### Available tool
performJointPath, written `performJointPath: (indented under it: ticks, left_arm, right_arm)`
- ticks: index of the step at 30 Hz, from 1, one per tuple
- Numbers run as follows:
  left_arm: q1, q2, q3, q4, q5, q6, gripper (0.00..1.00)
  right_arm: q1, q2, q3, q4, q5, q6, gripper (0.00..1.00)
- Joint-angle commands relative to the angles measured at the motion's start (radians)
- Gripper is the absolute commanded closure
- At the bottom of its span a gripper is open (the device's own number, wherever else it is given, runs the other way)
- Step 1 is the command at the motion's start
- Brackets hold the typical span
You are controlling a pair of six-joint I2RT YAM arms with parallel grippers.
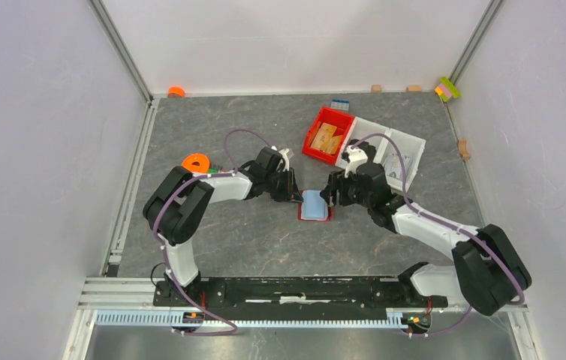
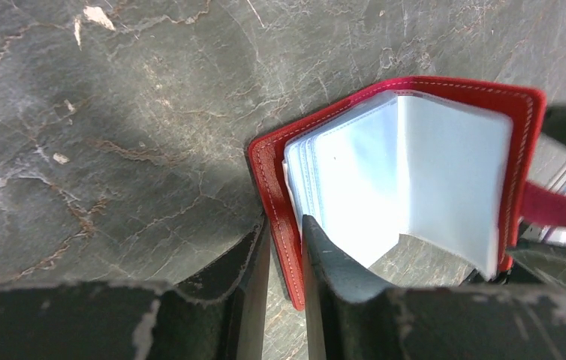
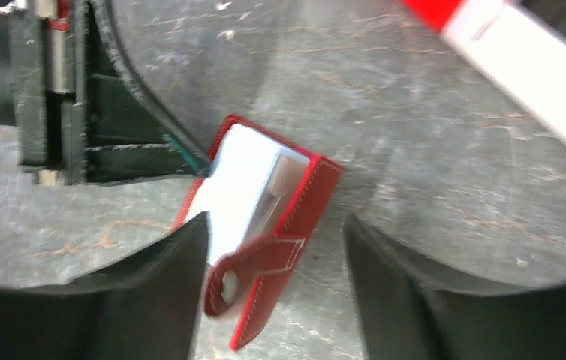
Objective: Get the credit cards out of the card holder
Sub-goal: Remove the credit card from the card holder.
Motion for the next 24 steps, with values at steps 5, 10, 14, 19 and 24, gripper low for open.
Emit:
performJointPath:
  ticks: [5,10,14,19,24]
  left_arm:
    - [-0.014,0.036,-0.011,-0.039,0.019,0.024,0.70]
    - [-0.015,0.042,-0.018,0.006,0.068,0.009,0.70]
    - [-0.016,0.051,-0.032,0.074,0.135,-0.016,0.70]
    - [-0.015,0.036,-0.057,0.140,0.187,-0.030,0.70]
    - [-0.015,0.056,-0.068,0.234,0.284,-0.070,0.71]
  right_arm:
    - [-0.001,-0.018,-0.006,-0.079,0.149,-0.054,0.02]
    - [0.023,0.101,0.015,-0.034,0.043,-0.042,0.02]
    - [0.059,0.147,0.033,-0.033,0.044,-0.041,0.02]
    - [0.101,0.179,0.045,-0.029,0.046,-0.039,0.02]
    - [0.113,0.183,0.035,0.003,0.034,-0.030,0.09]
